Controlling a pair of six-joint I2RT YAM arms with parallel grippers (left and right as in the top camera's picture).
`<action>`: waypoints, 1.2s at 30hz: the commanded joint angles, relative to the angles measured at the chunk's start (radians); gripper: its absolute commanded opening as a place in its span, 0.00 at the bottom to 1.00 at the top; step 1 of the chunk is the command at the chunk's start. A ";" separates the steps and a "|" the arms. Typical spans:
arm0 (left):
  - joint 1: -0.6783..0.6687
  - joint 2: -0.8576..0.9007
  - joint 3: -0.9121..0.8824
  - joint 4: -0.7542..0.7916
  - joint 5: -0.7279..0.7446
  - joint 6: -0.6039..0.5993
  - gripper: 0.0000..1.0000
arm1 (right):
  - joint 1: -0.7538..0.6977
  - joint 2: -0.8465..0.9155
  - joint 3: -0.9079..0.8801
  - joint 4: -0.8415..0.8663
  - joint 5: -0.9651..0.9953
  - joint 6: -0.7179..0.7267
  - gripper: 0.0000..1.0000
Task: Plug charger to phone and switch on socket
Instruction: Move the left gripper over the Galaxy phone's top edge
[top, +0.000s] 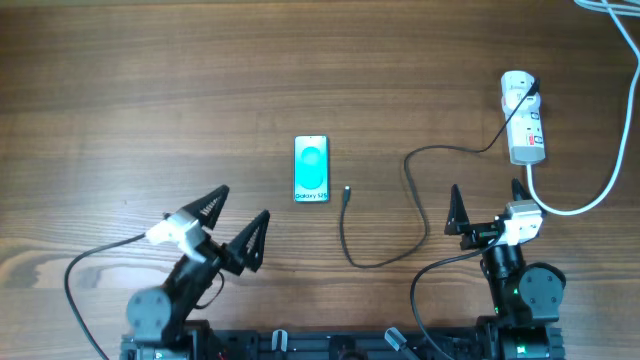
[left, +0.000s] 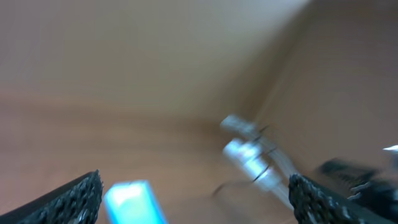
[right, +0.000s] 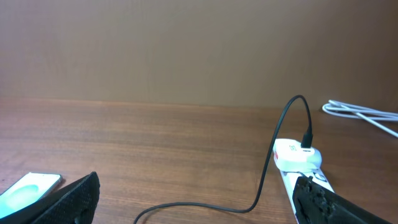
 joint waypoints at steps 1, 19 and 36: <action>-0.003 -0.010 0.002 0.312 0.074 -0.145 1.00 | 0.005 -0.005 -0.001 0.003 0.013 -0.017 1.00; -0.004 0.656 1.128 -0.985 0.108 0.171 1.00 | 0.005 -0.005 -0.001 0.003 0.013 -0.017 1.00; -0.397 1.288 1.453 -1.382 -0.409 0.024 1.00 | 0.005 -0.005 -0.001 0.003 0.013 -0.017 1.00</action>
